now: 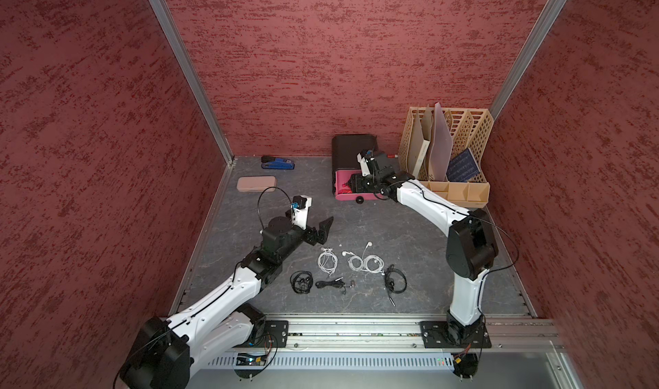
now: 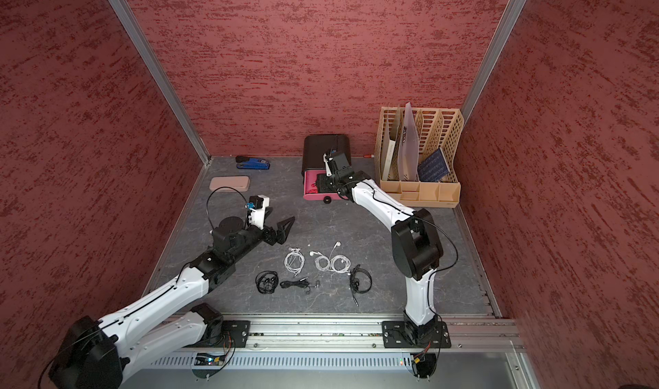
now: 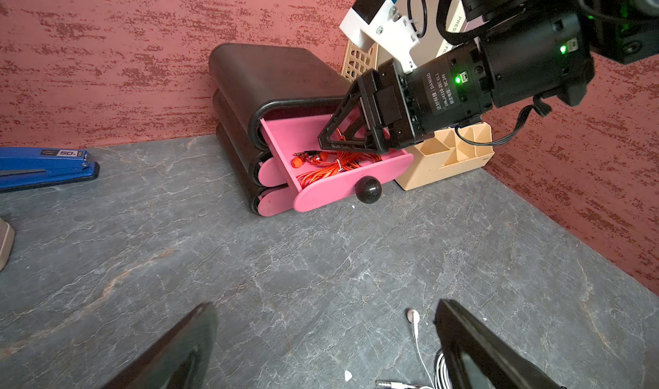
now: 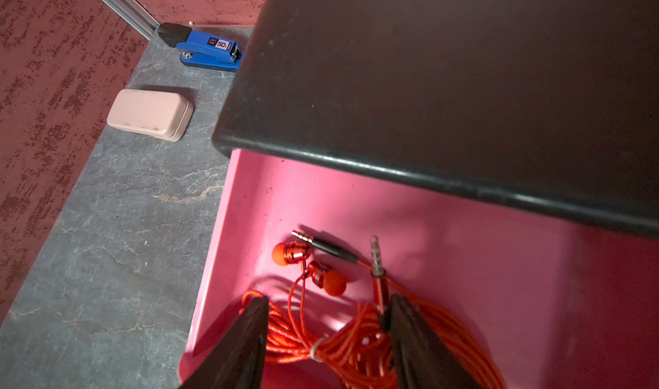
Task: Place the wired earphones into the drawer by color
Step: Place the wired earphones in the drawer.
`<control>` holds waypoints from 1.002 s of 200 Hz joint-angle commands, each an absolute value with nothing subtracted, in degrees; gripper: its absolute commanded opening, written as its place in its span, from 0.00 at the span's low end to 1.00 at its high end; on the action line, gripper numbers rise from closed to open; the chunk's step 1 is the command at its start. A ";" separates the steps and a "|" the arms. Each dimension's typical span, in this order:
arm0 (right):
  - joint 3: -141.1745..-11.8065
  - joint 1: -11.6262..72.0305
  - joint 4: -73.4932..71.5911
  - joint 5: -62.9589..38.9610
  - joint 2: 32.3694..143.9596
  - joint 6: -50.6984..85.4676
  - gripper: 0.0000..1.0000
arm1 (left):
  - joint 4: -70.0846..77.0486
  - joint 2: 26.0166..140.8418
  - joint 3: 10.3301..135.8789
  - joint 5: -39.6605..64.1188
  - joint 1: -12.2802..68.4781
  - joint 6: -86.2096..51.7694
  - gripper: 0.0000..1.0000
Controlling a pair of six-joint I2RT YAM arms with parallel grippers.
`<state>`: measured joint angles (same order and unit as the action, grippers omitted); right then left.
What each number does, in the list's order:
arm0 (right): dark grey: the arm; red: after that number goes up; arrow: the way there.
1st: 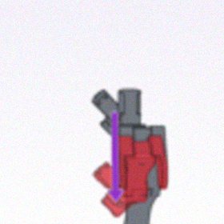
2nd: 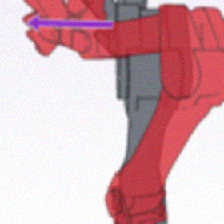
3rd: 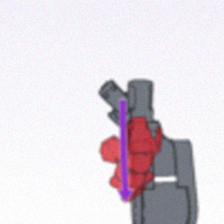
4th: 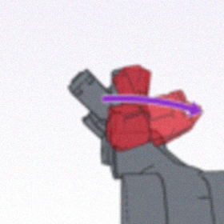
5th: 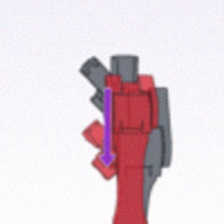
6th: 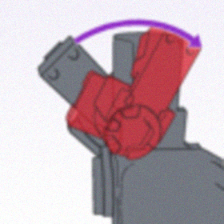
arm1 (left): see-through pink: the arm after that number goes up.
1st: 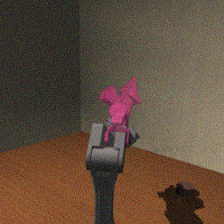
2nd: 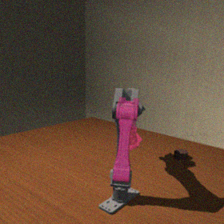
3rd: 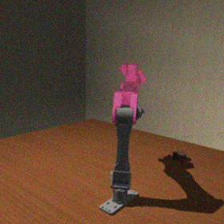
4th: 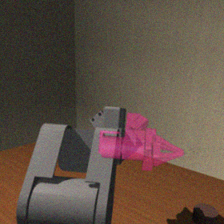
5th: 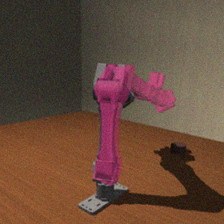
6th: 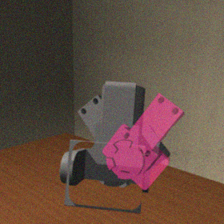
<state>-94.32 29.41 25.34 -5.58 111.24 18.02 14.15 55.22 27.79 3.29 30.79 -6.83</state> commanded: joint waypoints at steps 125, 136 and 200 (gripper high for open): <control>-81.34 29.24 22.89 -2.89 95.19 19.53 0.60 | 15.43 54.24 27.16 2.74 30.52 -6.77 1.00; -78.97 29.29 21.94 -3.19 93.73 20.08 0.59 | 15.56 54.16 27.09 2.65 30.56 -6.78 1.00; -69.46 29.88 17.05 -6.85 90.53 22.92 0.59 | 16.08 53.86 26.63 2.46 30.58 -6.79 1.00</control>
<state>-71.26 29.45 20.91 -5.39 91.44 21.21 14.37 54.63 27.31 2.87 30.79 -6.83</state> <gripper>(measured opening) 0.594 0.997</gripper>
